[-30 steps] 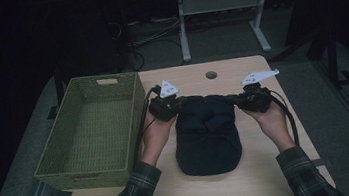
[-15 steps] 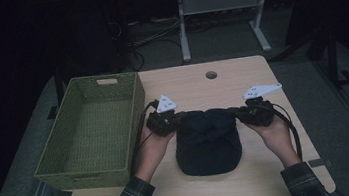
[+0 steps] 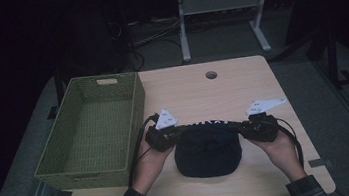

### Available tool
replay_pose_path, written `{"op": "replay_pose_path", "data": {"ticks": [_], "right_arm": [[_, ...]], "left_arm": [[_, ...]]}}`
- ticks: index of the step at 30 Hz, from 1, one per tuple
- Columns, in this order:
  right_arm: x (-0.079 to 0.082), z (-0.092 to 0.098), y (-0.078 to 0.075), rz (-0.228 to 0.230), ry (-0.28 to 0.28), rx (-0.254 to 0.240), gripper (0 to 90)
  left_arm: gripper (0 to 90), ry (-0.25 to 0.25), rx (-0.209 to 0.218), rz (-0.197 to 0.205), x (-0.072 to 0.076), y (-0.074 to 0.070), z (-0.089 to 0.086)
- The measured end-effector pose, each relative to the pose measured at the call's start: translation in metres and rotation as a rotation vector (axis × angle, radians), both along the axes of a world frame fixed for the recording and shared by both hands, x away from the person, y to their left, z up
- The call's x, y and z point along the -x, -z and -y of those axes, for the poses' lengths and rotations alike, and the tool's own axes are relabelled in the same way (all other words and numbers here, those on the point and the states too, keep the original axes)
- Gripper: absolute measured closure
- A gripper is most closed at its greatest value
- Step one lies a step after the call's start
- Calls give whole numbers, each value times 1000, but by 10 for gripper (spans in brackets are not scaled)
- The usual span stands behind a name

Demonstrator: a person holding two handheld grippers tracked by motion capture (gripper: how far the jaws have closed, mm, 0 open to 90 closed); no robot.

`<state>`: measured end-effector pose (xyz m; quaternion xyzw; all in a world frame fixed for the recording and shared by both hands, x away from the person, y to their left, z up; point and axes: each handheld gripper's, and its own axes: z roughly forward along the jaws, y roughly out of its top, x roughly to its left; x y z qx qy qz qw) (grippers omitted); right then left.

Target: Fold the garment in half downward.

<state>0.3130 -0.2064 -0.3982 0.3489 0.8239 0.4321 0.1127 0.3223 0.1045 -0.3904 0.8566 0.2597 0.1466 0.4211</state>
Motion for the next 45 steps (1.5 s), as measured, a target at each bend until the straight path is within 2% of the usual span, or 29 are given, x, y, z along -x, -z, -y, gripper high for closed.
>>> {"op": "replay_pose_path", "data": {"ticks": [8,17,20,23,25,29,31,35,38,41,45], "right_arm": [[18,-4,11,-15,-14,14,801],[38,-4,22,-53,-36,12,772],[43,-3,22,-60,-42,-3,724],[48,-1,11,-43,-51,-34,703],[49,0,4,-32,-54,-43,702],[52,4,-9,-3,-51,-61,701],[52,6,-10,2,-42,-64,725],[42,10,1,-22,-11,-38,794],[37,10,15,-52,11,-17,831],[39,6,22,-75,-2,-7,838],[48,-5,26,-72,-40,11,838]], "left_arm": [[844,22,-20,-32,19,11,-4],[788,31,-18,-67,36,22,-8],[698,23,-1,-62,41,20,-11],[676,20,10,-41,43,11,-16],[679,13,33,-23,43,4,-17],[713,18,49,-3,41,-6,-18],[752,26,64,-12,37,-7,-18],[837,40,67,-45,28,0,-13],[857,50,55,-62,25,7,-8],[864,68,39,-76,27,14,-4],[863,81,14,-87,35,21,-3]]}}
